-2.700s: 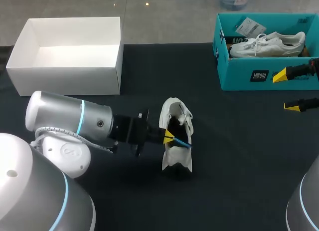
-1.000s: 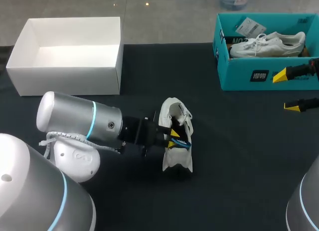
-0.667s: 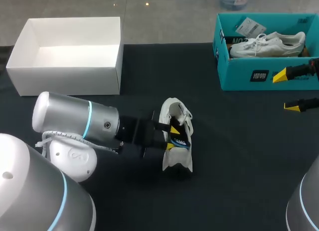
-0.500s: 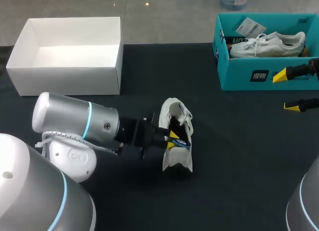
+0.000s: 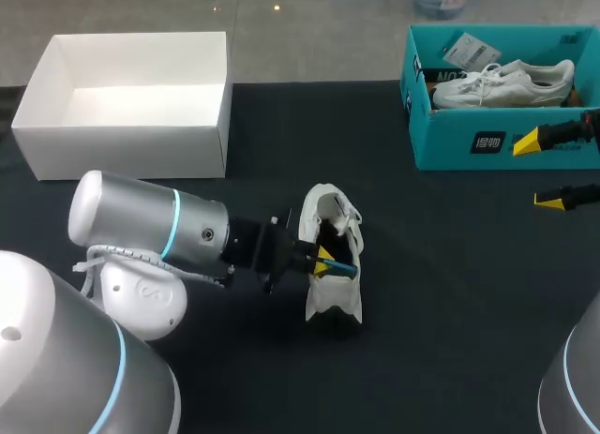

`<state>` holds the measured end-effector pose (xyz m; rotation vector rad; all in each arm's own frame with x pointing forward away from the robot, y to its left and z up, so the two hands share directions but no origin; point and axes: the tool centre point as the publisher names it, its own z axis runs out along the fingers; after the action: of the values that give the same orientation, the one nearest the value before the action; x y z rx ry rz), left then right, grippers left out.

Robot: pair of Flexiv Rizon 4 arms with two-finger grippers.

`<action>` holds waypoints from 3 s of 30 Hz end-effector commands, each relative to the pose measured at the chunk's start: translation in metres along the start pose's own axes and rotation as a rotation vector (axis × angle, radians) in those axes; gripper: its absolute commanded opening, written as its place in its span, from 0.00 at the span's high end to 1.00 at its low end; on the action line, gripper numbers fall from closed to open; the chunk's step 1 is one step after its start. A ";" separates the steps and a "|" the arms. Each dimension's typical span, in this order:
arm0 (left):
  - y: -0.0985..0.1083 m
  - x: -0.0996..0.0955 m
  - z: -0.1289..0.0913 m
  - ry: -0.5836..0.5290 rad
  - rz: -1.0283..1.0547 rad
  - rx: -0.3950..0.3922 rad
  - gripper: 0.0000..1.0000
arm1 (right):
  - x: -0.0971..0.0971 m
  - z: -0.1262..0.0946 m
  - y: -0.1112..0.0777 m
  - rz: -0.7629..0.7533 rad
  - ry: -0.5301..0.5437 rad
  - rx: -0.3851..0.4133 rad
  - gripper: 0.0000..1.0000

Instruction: Take the shoe out of the shoebox, open the shoe tongue, remove and reinsert the insole, then place the shoe into the shoebox

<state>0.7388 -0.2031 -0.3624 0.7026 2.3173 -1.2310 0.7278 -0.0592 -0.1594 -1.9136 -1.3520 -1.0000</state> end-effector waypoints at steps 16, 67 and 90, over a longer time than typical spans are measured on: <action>-0.022 -0.006 -0.021 -0.029 0.023 0.042 0.72 | 0.000 0.001 0.000 0.001 -0.002 -0.001 0.00; -0.027 0.004 -0.011 0.058 0.031 0.052 1.00 | 0.000 0.001 0.000 0.001 -0.002 -0.001 0.00; -0.052 -0.039 -0.045 0.270 0.232 0.088 1.00 | 0.000 0.001 0.000 0.001 -0.002 -0.001 0.00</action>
<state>0.7185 -0.2022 -0.2973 1.0363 2.2450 -1.2176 0.7278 -0.0592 -0.1594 -1.9136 -1.3520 -1.0000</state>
